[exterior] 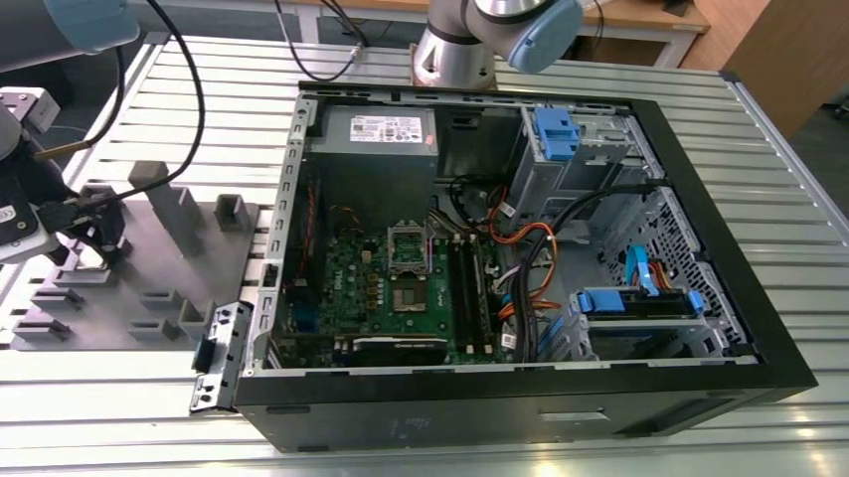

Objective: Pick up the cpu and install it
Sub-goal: 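Pick up the cpu and move it towards the insertion slot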

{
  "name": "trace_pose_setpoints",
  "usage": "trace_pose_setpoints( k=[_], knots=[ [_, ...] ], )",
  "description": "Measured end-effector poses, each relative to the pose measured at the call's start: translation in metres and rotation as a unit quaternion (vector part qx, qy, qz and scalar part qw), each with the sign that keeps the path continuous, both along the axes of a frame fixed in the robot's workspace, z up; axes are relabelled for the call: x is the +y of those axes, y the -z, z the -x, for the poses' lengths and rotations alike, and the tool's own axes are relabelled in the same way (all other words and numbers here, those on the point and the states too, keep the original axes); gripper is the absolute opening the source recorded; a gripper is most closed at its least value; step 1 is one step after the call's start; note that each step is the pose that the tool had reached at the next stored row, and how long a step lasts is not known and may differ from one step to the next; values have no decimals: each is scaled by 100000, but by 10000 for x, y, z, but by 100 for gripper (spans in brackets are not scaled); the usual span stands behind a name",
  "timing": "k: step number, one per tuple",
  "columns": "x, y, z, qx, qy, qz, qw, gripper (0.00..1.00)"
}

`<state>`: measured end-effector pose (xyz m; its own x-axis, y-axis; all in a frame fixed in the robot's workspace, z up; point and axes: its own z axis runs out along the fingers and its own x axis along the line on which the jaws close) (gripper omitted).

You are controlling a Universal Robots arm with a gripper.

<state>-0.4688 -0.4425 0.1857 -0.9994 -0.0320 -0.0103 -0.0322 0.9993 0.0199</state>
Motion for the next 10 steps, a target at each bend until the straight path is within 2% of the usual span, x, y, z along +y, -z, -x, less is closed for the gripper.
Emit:
trace_pose_setpoints(
  k=[10],
  knots=[
    [2, 7, 17, 1, -1, 0, 100000, 60]
  ],
)
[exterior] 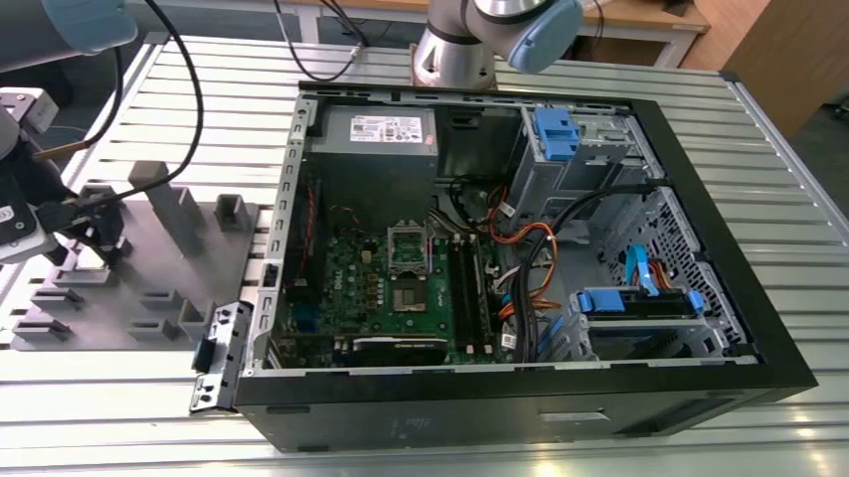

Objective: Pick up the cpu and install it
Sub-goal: 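Pick up the cpu and move it towards the insertion slot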

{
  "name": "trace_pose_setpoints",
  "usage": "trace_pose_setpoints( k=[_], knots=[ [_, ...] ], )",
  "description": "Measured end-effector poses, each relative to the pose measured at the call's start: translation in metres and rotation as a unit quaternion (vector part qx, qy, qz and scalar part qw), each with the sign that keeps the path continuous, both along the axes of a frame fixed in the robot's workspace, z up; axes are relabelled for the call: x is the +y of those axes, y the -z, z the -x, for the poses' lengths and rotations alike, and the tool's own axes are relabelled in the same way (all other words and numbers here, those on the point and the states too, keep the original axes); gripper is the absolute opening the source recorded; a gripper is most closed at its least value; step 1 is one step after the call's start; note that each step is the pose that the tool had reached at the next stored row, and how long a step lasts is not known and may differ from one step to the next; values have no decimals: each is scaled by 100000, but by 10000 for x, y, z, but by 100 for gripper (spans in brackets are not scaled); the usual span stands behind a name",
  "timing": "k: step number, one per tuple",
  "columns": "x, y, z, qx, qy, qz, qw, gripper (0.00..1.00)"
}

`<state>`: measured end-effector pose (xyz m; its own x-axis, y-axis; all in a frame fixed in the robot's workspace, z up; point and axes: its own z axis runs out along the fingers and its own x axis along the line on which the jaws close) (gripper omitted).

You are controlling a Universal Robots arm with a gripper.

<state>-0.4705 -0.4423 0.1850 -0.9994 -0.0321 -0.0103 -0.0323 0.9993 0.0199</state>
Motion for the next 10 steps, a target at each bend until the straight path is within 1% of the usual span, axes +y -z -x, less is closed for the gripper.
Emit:
trace_pose_setpoints(
  k=[10],
  knots=[
    [-1, 15, -73, -7, -1, 0, 100000, 60]
  ],
)
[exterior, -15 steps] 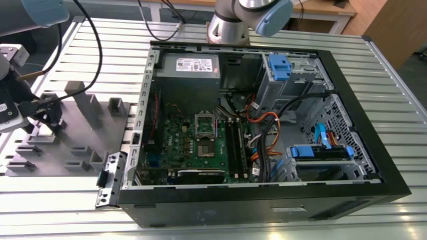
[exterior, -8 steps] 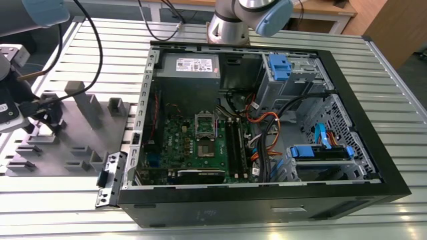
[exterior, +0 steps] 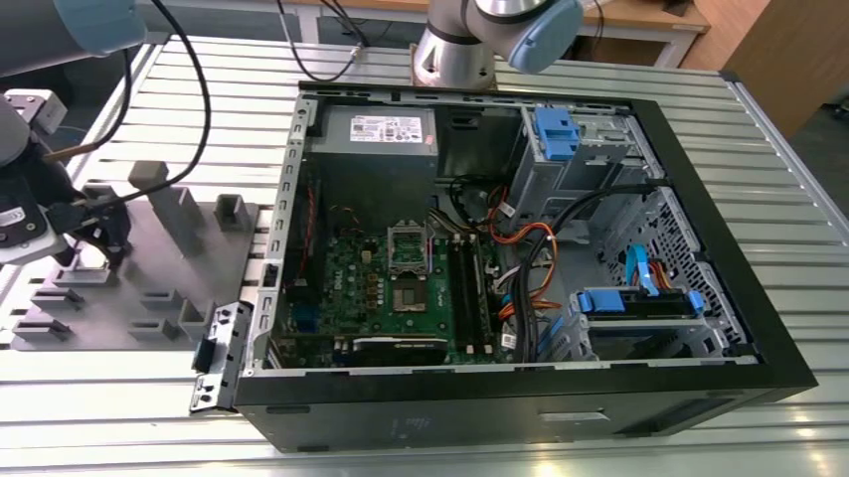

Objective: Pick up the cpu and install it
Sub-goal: 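Pick up the cpu and move it towards the insertion slot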

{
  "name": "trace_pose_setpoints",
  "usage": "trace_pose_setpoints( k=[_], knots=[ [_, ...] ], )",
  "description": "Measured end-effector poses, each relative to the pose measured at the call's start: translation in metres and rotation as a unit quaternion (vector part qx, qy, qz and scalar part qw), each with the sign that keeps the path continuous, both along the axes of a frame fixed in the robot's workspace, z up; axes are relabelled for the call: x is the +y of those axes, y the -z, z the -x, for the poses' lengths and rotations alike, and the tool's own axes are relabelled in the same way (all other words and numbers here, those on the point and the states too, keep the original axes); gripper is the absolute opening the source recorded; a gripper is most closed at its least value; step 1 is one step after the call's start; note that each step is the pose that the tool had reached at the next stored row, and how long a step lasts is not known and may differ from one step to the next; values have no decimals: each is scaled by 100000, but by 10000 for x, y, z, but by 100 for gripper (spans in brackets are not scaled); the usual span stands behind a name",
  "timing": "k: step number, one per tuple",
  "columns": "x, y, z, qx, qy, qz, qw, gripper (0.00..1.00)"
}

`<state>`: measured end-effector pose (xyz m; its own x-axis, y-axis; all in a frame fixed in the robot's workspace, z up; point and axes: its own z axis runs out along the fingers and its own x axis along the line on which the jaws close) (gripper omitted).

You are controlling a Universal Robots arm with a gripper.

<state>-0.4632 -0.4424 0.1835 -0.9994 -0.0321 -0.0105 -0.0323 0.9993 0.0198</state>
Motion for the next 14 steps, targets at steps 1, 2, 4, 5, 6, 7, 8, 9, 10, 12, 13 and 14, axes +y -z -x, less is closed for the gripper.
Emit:
trace_pose_setpoints(
  k=[1, 2, 4, 5, 6, 7, 8, 9, 10, 12, 13, 14],
  knots=[
    [1, 6, -3, 5, 7, 0, 100000, 60],
    [1, 12, -5, 6, 7, -2, 100000, 60],
    [0, 14, -6, 17, 2, 4, 100000, 60],
    [0, 14, -6, 18, 1, 5, 100000, 60],
    [0, 13, -8, 3, 4, -4, 100000, 60],
    [0, 12, -9, 7, 2, -2, 100000, 60],
    [0, 11, -9, 10, 1, 1, 100000, 60],
    [0, 10, -9, 9, 2, 0, 100000, 60],
    [0, 10, -9, 3, 3, -4, 100000, 60],
    [0, 10, -9, 6, 4, -2, 100000, 60],
    [0, 10, -9, 2, 3, -6, 100000, 60],
    [0, 9, -9, 6, 4, -2, 100000, 60]
  ],
)
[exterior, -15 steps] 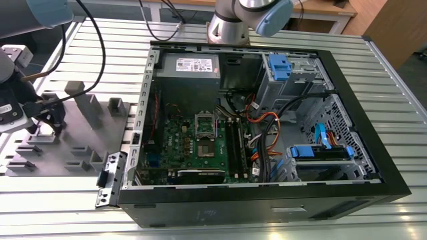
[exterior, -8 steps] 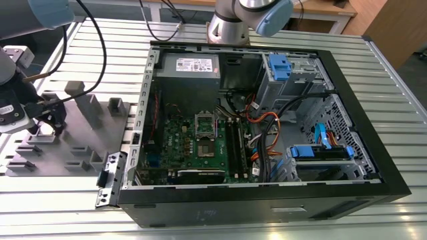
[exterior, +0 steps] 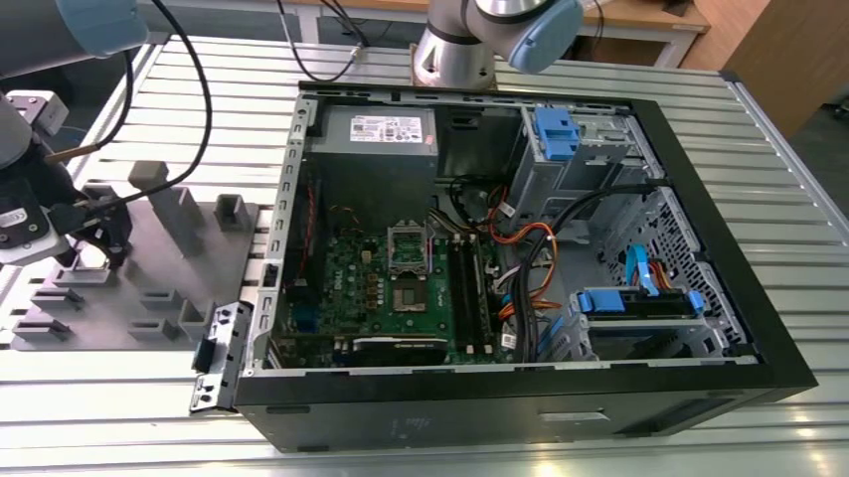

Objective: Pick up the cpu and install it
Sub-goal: 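Pick up the cpu and move it towards the insertion slot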

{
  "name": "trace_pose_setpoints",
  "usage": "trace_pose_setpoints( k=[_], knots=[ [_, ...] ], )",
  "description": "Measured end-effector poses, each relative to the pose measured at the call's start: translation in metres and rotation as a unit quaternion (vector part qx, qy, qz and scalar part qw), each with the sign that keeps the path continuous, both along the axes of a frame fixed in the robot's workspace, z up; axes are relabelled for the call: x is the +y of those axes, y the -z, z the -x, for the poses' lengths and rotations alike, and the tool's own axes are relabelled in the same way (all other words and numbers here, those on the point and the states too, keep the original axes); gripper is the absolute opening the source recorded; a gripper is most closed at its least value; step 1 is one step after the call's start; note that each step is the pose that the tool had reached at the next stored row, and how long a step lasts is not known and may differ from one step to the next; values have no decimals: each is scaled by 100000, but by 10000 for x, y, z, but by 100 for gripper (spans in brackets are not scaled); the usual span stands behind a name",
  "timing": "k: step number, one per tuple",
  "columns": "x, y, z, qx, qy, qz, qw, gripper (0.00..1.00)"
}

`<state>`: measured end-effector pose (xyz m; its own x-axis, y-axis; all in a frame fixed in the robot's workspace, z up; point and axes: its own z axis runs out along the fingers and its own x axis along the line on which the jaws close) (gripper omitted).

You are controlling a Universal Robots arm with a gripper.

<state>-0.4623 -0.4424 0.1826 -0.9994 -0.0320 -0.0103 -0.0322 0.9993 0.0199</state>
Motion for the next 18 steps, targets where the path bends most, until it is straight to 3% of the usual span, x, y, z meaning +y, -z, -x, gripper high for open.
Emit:
trace_pose_setpoints(
  k=[5, 8, 18],
  knots=[
    [0, -2, 0, 1, -3, -1, 100000, 59],
    [0, -3, 0, 2, -1, 0, 100000, 47],
    [0, -8, -1, 3, -1, 1, 100000, 47]
  ],
)
